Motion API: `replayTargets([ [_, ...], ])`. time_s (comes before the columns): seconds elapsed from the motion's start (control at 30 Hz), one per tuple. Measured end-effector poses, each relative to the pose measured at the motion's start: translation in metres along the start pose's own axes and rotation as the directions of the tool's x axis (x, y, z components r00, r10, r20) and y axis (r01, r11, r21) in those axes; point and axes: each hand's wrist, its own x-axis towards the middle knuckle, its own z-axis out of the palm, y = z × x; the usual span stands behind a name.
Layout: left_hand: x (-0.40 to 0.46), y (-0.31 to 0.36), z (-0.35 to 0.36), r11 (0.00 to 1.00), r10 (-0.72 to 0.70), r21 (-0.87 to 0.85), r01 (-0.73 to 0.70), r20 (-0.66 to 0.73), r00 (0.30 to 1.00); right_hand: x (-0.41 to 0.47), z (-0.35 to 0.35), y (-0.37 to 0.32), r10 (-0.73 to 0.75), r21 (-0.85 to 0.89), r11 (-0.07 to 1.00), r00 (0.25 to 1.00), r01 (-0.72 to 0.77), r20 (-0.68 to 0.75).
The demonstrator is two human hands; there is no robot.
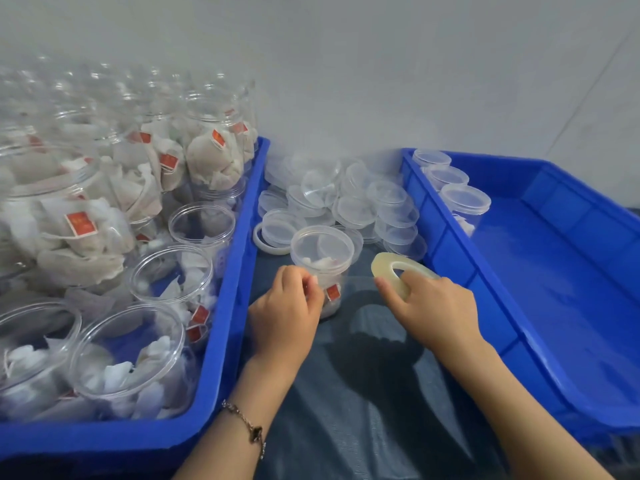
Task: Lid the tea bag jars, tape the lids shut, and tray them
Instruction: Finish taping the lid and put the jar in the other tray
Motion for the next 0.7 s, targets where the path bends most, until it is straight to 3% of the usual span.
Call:
replayTargets([
  [0.23,0.004,-0.008,0.006,0.998,0.039,0.053,-0.039,0.012,0.999,0.005,0.008,0.001,0.019,-0.054,0.998,1.0,-0.019,0.001],
  [0.57,0.0,-0.012,0.013,0.998,0.057,0.039,-0.055,-0.046,0.997,0.006,0.016,0.0,0.027,0.032,0.999,1.0,-0.027,-0.01],
  [0.7,-0.002,-0.011,0.017,1.0,-0.022,-0.008,0.022,-0.093,0.995,0.005,0.016,0.0,0.005,-0.003,1.0,1.0,-0.005,-0.014],
])
